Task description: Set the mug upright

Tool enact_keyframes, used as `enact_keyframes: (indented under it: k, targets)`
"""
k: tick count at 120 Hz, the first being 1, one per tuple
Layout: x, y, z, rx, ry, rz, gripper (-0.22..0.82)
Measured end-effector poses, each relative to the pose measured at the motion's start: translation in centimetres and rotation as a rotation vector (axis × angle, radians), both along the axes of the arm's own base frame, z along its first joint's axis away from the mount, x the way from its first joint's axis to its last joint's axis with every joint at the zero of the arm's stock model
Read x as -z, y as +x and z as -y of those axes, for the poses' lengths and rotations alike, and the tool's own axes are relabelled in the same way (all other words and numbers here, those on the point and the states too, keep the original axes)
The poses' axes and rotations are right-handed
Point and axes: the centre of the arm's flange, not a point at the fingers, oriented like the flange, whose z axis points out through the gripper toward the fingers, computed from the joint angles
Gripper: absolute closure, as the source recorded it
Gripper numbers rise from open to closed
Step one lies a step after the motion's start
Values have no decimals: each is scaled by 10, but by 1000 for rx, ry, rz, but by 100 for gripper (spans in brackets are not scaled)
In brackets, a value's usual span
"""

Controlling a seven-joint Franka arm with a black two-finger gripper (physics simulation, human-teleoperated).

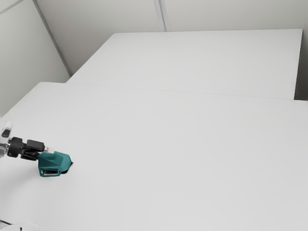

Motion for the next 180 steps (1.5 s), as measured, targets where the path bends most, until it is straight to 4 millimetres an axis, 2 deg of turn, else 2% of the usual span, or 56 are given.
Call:
enact_keyframes:
  k: [41,61,77,108,122,145,162,180]
  targets:
    - [-1,3,3,9,2,1,56]
    - [-7,14,12,36,19,9,67]
    - [-22,32,30,86,45,30,73]
    - [-50,58,64,168,112,55,76]
    - [-69,68,79,223,186,48,76]
    - [-99,100,123,403,364,-5,77]
    - [-111,109,142,489,503,-81,77]
    - [-121,126,172,548,620,-134,78]
